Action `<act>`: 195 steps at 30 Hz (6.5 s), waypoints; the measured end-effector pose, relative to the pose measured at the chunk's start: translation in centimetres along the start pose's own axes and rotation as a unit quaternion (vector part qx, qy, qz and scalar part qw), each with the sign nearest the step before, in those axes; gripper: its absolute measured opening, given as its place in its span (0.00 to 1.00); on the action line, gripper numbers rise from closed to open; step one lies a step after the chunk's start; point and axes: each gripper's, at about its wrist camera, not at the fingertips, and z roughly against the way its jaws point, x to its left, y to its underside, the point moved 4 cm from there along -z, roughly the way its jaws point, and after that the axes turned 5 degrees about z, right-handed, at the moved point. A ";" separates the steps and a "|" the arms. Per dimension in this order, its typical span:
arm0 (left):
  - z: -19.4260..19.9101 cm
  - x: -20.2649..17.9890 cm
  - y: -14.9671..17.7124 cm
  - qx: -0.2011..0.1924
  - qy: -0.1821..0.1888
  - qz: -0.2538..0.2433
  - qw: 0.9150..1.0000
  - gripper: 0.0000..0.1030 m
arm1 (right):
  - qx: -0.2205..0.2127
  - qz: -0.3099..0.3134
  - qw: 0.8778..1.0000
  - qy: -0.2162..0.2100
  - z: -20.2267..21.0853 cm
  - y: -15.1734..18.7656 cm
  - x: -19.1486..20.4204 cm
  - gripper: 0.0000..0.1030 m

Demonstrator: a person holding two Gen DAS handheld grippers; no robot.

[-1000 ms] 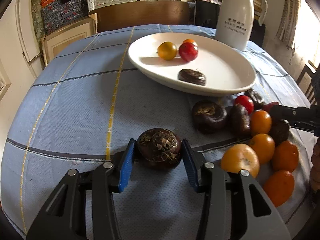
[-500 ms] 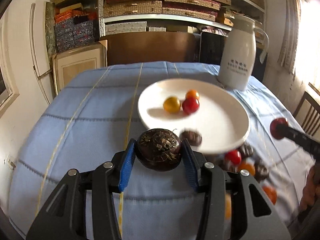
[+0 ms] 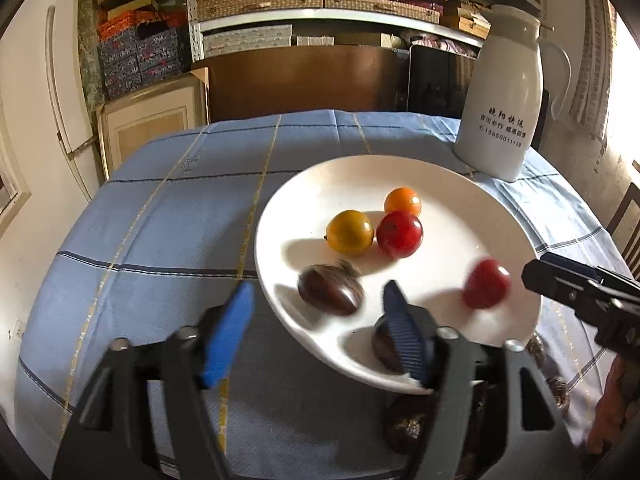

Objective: Organize fruits
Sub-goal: 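Place the passion fruit on the plate with the left tool while the right tool drops the plum there, then reach the left tool to another dark brown passion fruit and close on it, then lift the passion fruit with the left tool while the right tool grasps another dark fruit, then drop both dark fruits onto the white plate and open both tools, then grasp a pale yellow tomato with the left tool while the right tool grasps an orange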

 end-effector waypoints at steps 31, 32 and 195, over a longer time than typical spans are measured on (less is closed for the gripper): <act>2.0 -2.9 6.5 0.035 0.001 -0.070 0.997 0.93 | -0.024 -0.044 0.998 0.023 5.7 3.8 -2.5 0.74; 1.8 -3.1 6.3 0.035 0.000 -0.072 0.997 0.94 | -0.023 -0.045 0.998 0.024 5.6 3.9 -2.5 0.74; 6.0 -3.7 11.1 0.073 0.114 -0.089 0.987 0.59 | 0.003 0.000 1.000 -0.008 10.0 11.1 -0.9 0.82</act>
